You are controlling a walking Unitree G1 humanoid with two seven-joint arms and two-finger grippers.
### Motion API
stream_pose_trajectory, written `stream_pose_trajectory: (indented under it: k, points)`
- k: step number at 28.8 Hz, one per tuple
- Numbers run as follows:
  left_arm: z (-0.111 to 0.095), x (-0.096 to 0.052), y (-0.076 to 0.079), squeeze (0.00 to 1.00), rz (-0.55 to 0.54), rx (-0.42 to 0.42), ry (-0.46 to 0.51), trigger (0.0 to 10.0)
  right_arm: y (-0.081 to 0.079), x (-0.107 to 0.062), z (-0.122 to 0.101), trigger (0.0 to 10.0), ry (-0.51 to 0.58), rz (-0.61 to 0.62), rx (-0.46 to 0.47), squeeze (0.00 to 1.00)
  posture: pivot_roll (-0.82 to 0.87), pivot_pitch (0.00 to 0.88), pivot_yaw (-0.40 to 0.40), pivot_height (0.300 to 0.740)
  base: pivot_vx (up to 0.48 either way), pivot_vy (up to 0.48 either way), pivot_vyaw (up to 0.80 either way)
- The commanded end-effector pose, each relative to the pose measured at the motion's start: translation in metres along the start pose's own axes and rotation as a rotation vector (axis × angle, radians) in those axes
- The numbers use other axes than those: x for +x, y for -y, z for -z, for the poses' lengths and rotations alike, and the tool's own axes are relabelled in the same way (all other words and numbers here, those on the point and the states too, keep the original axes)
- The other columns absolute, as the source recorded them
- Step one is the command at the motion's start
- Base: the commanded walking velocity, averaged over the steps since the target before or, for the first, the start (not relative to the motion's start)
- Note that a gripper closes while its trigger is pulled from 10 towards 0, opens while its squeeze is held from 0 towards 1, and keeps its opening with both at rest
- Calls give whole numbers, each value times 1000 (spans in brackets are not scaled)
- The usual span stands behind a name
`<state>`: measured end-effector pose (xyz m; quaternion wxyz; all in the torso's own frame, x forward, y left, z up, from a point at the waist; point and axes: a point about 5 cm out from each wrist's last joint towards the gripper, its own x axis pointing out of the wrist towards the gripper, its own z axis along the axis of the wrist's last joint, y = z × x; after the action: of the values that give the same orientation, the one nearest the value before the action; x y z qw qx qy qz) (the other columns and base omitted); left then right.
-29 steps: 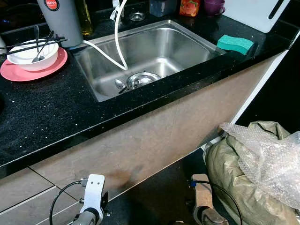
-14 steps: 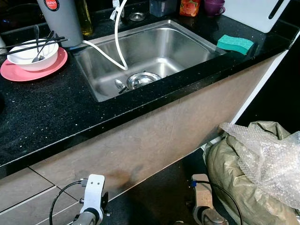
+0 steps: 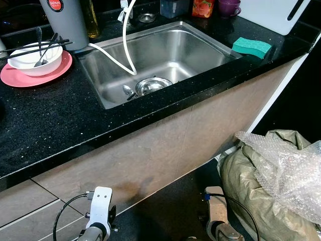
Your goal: Kitchen organization
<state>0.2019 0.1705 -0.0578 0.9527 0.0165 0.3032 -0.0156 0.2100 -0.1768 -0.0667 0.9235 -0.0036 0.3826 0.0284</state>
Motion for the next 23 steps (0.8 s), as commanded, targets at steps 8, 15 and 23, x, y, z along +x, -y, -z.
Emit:
stream_pose_trajectory:
  k: [8, 15, 23]
  points:
    - [10, -4, 1, 0, -3, -6, -33, 10000, -1, -2, 10, 10000, -46, -11, -19, 0, 14, 124, 1, 740, 0, 0, 0]
    - [10, -4, 0, 0, -7, -9, -32, 10000, -1, -2, 9, 10000, -47, -10, -21, 0, 18, 121, -4, 740, 0, 0, 0]
    - [13, -5, 0, 0, -1, -1, -46, 10000, -2, -2, 10, 10000, -47, -8, -13, 0, 19, 117, 4, 740, 0, 0, 0]
